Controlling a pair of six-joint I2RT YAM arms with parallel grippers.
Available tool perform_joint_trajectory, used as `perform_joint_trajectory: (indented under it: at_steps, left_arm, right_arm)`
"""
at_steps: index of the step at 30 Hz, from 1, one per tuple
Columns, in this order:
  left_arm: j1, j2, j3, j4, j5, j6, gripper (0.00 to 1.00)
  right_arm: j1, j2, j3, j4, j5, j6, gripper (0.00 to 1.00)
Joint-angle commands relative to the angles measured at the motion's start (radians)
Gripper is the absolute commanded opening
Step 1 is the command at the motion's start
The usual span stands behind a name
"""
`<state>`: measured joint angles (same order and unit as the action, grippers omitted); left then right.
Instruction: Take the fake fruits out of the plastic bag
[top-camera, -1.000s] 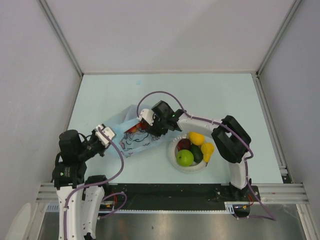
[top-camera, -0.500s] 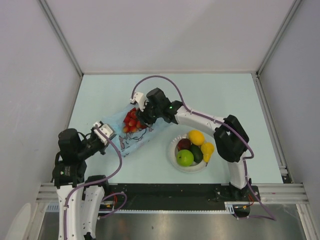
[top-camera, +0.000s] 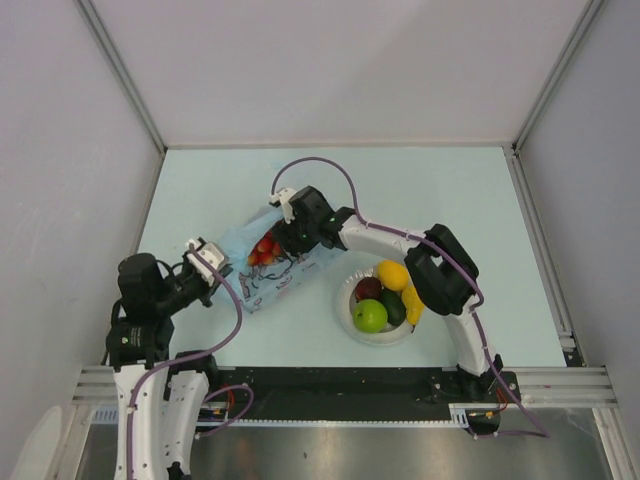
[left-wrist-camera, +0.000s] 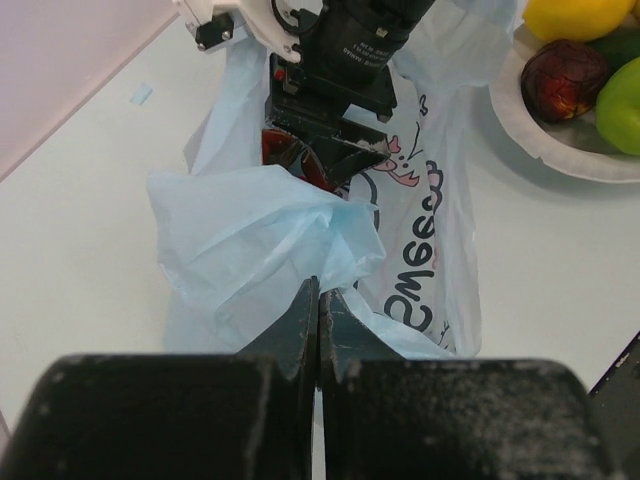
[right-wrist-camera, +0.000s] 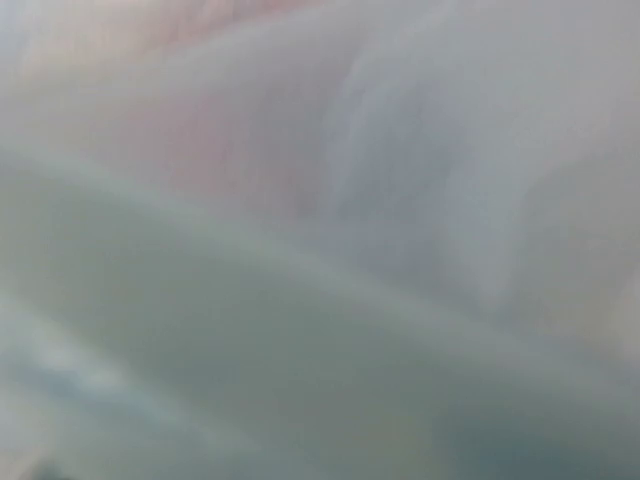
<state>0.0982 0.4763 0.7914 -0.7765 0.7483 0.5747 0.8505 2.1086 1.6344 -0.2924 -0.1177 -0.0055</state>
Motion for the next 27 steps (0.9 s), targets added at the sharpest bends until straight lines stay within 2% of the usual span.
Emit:
perform_joint_trajectory:
  at_steps: [1, 5, 8, 9, 11, 14, 21, 22, 27]
  left_arm:
    - [-0.005, 0.022, -0.012, 0.031, 0.039, -0.025, 0.0]
    - [-0.005, 0.038, -0.009, 0.028, 0.039, -0.029, 0.0]
    - [-0.005, 0.044, -0.009, 0.028, 0.036, -0.029, 0.0]
    - [-0.005, 0.045, -0.012, 0.026, 0.034, -0.026, 0.0]
    - [-0.003, 0.045, -0.014, 0.028, 0.034, -0.026, 0.0]
    - [-0.003, 0.045, -0.018, 0.039, 0.036, -0.024, 0.0]
    - [-0.005, 0.054, -0.049, 0.134, 0.046, -0.036, 0.0]
    - [-0.003, 0.056, -0.049, 0.141, 0.045, -0.035, 0.0]
    - [-0.005, 0.053, -0.05, 0.168, 0.043, -0.035, 0.0]
  right_arm:
    - [-0.014, 0.073, 0.051, 0.029, 0.026, 0.061, 0.77]
    - [-0.016, 0.138, 0.093, 0.03, 0.03, 0.061, 0.77]
    - [-0.024, 0.151, 0.107, 0.054, -0.026, 0.035, 0.62]
    - [-0.025, 0.149, 0.11, 0.058, -0.042, 0.009, 0.5]
    - [-0.027, 0.134, 0.107, 0.059, -0.063, -0.04, 0.4]
    - [-0.047, 0.068, 0.084, 0.052, -0.121, -0.093, 0.32]
    - [-0.094, -0.171, -0.076, 0.045, -0.407, -0.221, 0.3]
    - [-0.096, -0.186, -0.085, 0.035, -0.48, -0.266, 0.3]
    - [-0.093, -0.251, -0.079, -0.088, -0.626, -0.407, 0.3]
